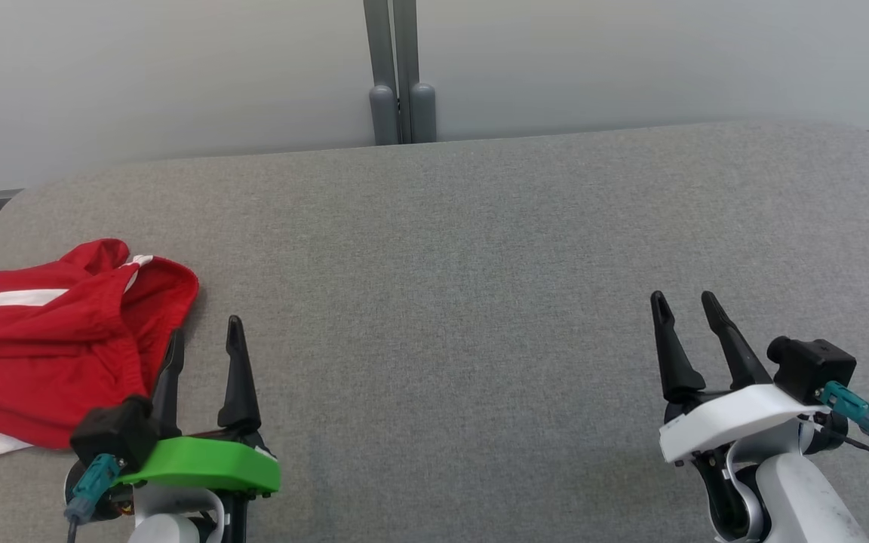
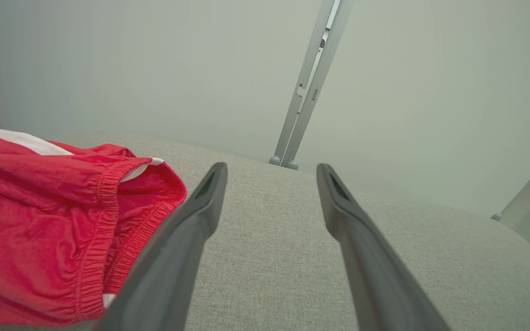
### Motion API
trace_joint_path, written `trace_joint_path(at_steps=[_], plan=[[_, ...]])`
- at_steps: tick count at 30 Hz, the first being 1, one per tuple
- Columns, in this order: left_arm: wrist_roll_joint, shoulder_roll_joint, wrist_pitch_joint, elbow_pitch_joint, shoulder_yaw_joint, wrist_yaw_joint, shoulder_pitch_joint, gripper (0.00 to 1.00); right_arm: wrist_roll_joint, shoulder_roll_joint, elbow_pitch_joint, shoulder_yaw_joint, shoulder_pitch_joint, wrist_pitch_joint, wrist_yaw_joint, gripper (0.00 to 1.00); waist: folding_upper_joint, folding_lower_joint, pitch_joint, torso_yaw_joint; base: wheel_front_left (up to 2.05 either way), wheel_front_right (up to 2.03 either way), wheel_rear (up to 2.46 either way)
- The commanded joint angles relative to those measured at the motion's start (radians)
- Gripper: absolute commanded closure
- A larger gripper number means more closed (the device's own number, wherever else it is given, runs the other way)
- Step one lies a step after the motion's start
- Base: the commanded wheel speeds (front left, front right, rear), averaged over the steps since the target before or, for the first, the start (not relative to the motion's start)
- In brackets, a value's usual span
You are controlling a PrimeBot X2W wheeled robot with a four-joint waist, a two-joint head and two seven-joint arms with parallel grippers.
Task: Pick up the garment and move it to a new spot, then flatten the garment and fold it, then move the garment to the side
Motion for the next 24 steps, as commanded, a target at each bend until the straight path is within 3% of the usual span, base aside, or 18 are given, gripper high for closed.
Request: trace_joint_path(at_steps=[1,24], plan=[[0.028,0.008,-0.008,-0.005,-0.002,0.003,-0.022,0.0,-0.025,-0.007,0.0,0.002,-0.014,-0.01,0.001,0.0,-0.0001,0.0,0.0,0.001,0.0,0.0,0.0],[0.172,0.008,-0.053,-0.002,-0.03,0.008,-0.018,0.0,-0.168,-0.006,0.014,0.025,-0.024,-0.054,0.001,0.0,-0.0001,0.0,-0.003,0.008,0.0,0.0,0.0]])
